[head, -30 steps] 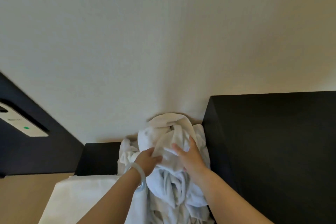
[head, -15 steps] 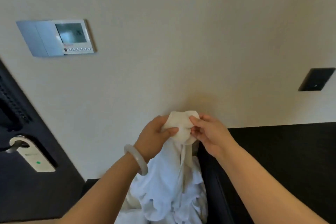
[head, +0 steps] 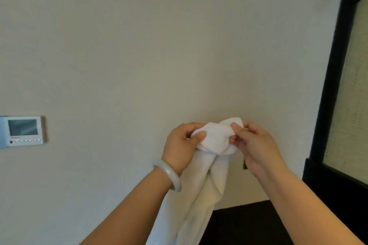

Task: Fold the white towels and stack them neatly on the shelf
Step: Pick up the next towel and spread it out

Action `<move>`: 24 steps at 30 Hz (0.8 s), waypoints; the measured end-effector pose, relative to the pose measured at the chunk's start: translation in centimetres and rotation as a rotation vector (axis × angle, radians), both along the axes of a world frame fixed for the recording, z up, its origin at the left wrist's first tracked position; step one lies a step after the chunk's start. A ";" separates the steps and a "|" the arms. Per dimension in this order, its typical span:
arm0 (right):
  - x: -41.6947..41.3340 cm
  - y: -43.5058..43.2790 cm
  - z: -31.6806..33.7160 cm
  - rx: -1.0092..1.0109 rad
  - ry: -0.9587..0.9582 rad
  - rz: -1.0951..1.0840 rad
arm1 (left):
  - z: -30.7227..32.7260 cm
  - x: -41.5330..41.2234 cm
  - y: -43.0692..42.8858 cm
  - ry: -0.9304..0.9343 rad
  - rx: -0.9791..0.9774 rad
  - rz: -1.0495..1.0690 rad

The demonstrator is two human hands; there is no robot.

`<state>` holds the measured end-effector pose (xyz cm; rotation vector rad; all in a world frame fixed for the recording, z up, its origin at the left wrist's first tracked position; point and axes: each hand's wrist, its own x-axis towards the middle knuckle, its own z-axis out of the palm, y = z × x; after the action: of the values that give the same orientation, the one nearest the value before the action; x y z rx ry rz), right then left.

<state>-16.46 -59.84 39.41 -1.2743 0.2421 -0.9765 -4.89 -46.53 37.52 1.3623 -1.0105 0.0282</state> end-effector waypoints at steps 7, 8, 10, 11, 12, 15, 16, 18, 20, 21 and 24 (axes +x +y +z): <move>-10.8 -17.2 6.9 -0.170 -0.022 -0.106 | 6.0 -9.6 -18.5 -0.053 -0.078 -0.195; -11.5 -19.8 6.1 -0.159 0.041 -0.087 | 4.9 -10.1 -21.0 -0.038 -0.033 -0.192; -12.0 -24.6 2.2 -0.070 0.176 -0.019 | 0.9 -10.2 -24.9 0.022 0.088 -0.146; -11.8 -26.6 -0.9 -0.017 0.269 0.014 | -1.9 -10.0 -26.1 0.070 0.161 -0.109; -11.5 -28.2 -4.4 0.035 0.376 0.046 | -4.9 -9.8 -26.9 0.132 0.243 -0.069; -11.5 -30.1 -16.4 0.071 0.647 0.210 | -13.8 -9.7 -26.5 0.318 0.504 0.052; -11.9 -29.8 -19.6 0.022 0.714 0.278 | -16.3 -9.8 -25.9 0.344 0.581 0.080; -12.6 -29.0 -25.1 -0.170 0.848 0.331 | -20.1 -10.3 -24.1 0.336 0.718 0.119; -13.0 -28.3 -28.5 -0.357 0.998 0.247 | -22.6 -11.1 -22.4 0.244 0.853 0.183; -13.1 -28.0 -29.8 -0.455 1.063 0.199 | -23.8 -11.7 -21.7 0.193 0.925 0.207; -12.5 -27.3 -31.5 -0.759 1.193 0.079 | -27.3 -14.0 -20.0 0.100 1.151 0.207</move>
<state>-28.98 -87.19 7.87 -2.4537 0.7669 -0.0863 -18.85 -66.51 10.25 2.4728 -0.7882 -0.5359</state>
